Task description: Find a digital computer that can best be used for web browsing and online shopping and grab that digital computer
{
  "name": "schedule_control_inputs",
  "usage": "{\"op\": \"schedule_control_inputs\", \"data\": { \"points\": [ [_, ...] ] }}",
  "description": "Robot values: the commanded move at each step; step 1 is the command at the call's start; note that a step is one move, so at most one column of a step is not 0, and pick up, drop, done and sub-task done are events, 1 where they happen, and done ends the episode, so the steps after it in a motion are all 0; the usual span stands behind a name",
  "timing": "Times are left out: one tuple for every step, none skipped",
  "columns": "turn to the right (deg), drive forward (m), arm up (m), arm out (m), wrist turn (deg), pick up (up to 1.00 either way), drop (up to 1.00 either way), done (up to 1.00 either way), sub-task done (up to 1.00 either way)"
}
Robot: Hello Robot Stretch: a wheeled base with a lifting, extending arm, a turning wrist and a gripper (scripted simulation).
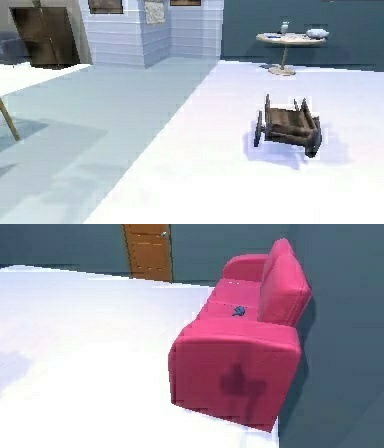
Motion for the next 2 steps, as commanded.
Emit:
{"op": "schedule_control_inputs", "data": {
  "points": [
    [3.0,0.0,0.0,0.0,0.0,0.0,0.0,0.0,0.0],
    [0.0,1.0,0.0,0.0,0.0,0.0,0.0,0.0,0.0]
  ]
}}
